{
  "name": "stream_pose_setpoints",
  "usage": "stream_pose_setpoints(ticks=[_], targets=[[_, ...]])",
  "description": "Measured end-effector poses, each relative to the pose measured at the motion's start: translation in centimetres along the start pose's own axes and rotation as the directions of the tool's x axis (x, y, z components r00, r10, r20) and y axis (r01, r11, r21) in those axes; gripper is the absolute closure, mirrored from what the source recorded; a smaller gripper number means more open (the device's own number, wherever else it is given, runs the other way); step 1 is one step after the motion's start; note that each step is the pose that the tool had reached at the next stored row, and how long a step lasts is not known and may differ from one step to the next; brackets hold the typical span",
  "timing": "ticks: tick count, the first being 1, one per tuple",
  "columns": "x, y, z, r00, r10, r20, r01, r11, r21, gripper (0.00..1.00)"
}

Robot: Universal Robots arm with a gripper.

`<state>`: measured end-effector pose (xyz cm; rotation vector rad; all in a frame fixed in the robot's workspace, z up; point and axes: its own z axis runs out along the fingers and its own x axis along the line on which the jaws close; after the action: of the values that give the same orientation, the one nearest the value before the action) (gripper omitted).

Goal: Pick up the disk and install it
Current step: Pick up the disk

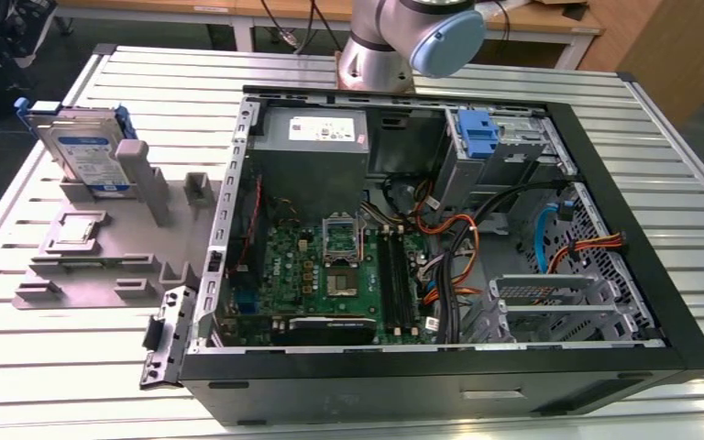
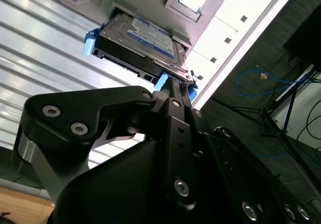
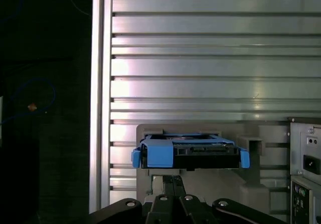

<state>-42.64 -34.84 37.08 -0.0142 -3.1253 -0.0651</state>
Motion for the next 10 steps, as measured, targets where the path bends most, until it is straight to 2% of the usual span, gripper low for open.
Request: stream_pose_setpoints(ticks=[6, 10], targets=[[0.00, 0.00, 0.02, 0.9980, -0.063, -0.0027, 0.063, 0.9980, 0.0009, 0.90], [0.00, 0.00, 0.03, 0.9916, -0.130, -0.0056, 0.130, 0.9916, 0.0017, 0.90]])
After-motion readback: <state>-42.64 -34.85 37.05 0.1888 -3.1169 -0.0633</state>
